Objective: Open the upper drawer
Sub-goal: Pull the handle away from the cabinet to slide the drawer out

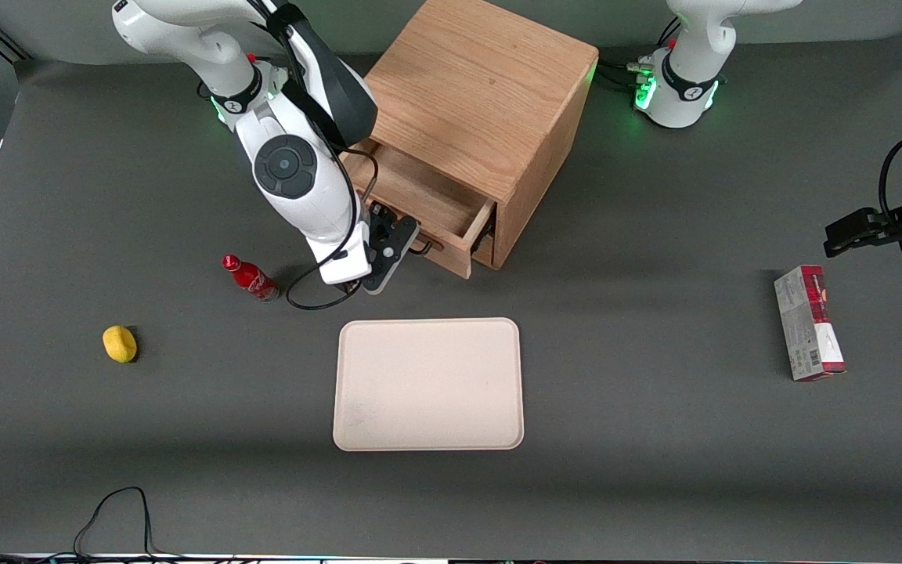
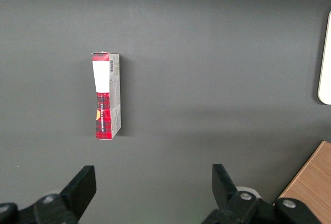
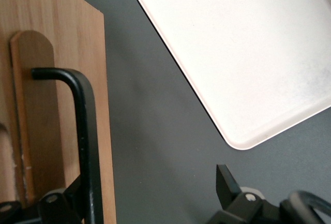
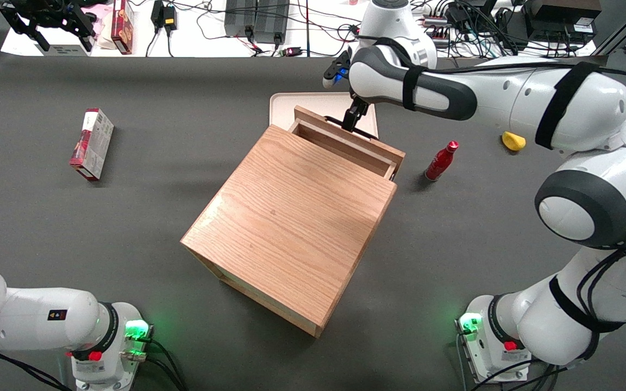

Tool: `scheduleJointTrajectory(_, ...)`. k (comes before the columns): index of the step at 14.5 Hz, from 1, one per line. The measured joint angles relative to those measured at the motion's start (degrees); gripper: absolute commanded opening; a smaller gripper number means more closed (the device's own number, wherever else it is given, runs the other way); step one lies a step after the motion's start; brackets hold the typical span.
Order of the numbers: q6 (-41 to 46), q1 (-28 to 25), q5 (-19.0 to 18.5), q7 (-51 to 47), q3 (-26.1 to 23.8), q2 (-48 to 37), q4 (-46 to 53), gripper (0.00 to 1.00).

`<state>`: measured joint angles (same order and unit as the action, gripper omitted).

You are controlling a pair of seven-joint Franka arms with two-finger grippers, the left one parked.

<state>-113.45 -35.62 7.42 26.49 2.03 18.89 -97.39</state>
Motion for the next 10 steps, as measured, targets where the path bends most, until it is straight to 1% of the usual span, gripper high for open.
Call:
scheduleJointTrajectory(6, 1.44, 3.29, 0.00, 0.14, 0.07, 2.82, 4.07, 1.00)
scheduleJointTrajectory(10, 3.06, 4.46, 0.00, 0.22, 0.16, 4.37, 6.49, 1.00)
